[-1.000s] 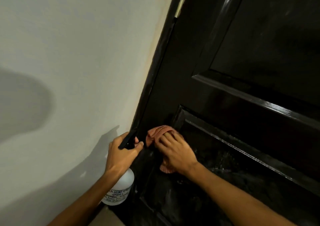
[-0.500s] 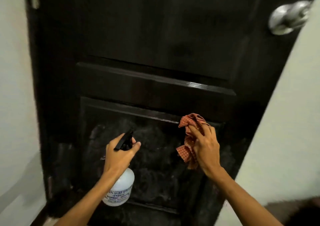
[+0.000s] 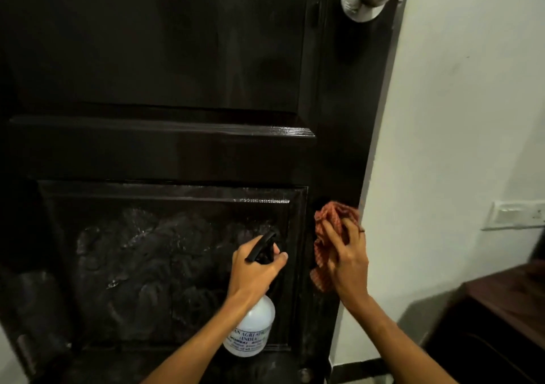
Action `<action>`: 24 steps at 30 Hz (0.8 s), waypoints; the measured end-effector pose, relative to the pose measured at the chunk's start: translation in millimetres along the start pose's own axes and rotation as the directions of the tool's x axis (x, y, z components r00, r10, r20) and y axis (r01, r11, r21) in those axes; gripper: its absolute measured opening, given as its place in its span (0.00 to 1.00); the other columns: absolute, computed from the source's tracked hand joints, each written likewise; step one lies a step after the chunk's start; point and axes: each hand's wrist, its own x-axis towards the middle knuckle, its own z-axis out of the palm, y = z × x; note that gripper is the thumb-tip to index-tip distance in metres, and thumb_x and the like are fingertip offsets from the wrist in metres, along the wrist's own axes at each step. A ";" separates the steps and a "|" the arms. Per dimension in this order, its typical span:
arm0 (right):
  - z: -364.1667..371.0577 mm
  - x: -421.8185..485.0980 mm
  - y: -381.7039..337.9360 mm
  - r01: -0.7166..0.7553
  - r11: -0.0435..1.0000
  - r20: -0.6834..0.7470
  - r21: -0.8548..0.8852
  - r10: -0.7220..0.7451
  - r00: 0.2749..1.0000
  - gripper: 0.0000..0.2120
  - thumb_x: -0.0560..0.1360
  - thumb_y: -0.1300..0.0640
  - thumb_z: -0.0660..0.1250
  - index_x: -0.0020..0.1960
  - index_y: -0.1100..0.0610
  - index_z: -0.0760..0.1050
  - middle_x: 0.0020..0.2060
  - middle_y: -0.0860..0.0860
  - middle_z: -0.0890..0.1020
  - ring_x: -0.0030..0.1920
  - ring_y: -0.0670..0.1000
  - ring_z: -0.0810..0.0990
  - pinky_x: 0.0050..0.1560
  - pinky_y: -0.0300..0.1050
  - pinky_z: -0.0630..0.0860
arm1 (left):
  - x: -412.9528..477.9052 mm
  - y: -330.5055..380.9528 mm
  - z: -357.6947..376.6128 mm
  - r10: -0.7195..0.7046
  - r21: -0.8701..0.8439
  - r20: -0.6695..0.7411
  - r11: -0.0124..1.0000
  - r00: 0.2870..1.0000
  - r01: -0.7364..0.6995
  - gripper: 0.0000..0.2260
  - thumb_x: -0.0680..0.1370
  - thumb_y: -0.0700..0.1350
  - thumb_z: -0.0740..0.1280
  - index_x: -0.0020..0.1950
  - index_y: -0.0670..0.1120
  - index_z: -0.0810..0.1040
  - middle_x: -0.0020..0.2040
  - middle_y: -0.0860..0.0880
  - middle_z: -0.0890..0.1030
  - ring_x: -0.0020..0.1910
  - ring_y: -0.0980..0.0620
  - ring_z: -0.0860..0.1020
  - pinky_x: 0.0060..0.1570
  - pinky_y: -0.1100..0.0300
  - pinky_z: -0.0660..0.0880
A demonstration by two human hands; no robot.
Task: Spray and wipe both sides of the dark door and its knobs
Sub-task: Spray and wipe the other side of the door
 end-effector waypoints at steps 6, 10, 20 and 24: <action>10.0 -9.7 10.2 -0.021 0.996 -0.009 0.090 0.022 1.000 0.34 0.70 0.72 0.75 0.73 0.55 0.74 0.70 0.60 0.70 0.69 0.64 0.72 0.64 0.62 0.78 | 2.6 -10.0 24.1 -0.003 0.084 -0.004 0.996 1.000 0.003 0.11 0.73 0.42 0.77 0.34 0.47 0.78 0.30 0.51 0.81 0.33 0.52 0.81 0.40 0.53 0.80; -1.6 41.6 -14.5 -0.100 0.987 -0.182 0.125 0.122 0.976 0.28 0.78 0.66 0.70 0.77 0.58 0.70 0.73 0.61 0.66 0.73 0.63 0.67 0.72 0.55 0.68 | 5.1 -18.1 26.1 0.002 0.089 -0.007 0.996 1.000 -0.001 0.11 0.73 0.44 0.78 0.34 0.47 0.78 0.32 0.50 0.81 0.34 0.51 0.82 0.40 0.53 0.80; 5.2 20.3 -21.6 0.132 0.986 0.098 -0.100 -0.122 0.988 0.36 0.74 0.60 0.73 0.79 0.57 0.65 0.75 0.61 0.62 0.68 0.64 0.67 0.53 0.52 0.81 | 6.6 -24.9 14.7 -0.012 0.076 -0.042 0.997 0.999 0.015 0.11 0.74 0.44 0.78 0.37 0.46 0.77 0.28 0.48 0.78 0.26 0.52 0.76 0.30 0.54 0.76; 23.3 12.8 -30.3 0.057 0.985 0.097 -0.163 -0.041 0.994 0.51 0.61 0.59 0.82 0.80 0.59 0.63 0.76 0.63 0.60 0.67 0.66 0.66 0.55 0.58 0.81 | 7.0 -29.3 -0.3 -0.022 0.083 -0.075 0.996 0.997 0.028 0.11 0.74 0.43 0.78 0.37 0.46 0.77 0.28 0.52 0.78 0.26 0.55 0.76 0.31 0.60 0.75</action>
